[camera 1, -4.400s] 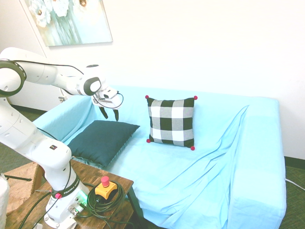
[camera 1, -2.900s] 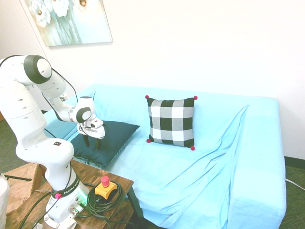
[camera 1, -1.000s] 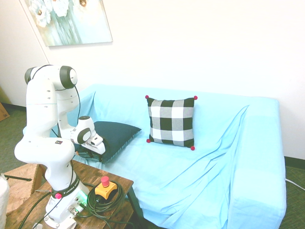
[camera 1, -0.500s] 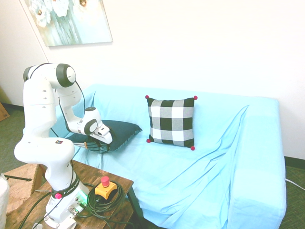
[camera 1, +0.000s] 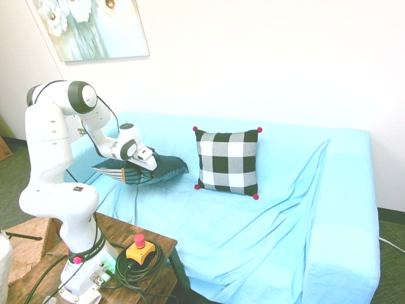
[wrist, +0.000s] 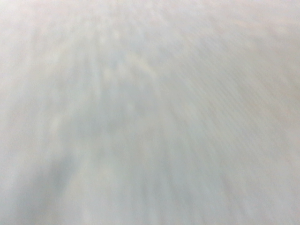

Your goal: Lift the pillow

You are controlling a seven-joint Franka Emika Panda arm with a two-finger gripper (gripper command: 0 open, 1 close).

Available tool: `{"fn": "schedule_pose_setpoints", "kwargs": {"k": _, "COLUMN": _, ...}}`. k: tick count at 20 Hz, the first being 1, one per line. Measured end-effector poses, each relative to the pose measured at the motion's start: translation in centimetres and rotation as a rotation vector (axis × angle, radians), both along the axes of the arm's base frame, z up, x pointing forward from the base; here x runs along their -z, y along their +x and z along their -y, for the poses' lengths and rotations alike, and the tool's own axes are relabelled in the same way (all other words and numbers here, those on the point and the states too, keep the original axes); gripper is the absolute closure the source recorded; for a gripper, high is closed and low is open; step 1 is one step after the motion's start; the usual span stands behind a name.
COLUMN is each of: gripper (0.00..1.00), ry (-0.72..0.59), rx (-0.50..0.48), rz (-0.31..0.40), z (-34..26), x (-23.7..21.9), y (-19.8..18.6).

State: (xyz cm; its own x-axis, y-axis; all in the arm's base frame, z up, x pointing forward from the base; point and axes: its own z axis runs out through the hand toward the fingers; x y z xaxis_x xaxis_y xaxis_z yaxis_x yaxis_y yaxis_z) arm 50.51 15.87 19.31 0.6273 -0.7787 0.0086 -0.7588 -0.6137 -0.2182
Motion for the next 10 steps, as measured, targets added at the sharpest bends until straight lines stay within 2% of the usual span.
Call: {"fn": "schedule_pose_setpoints", "kwargs": {"k": 10, "gripper": 0.00, "ry": 0.013, "rx": -0.045, "rz": 0.109, "z": -1.8, "x": -7.5, "y": 8.0}}
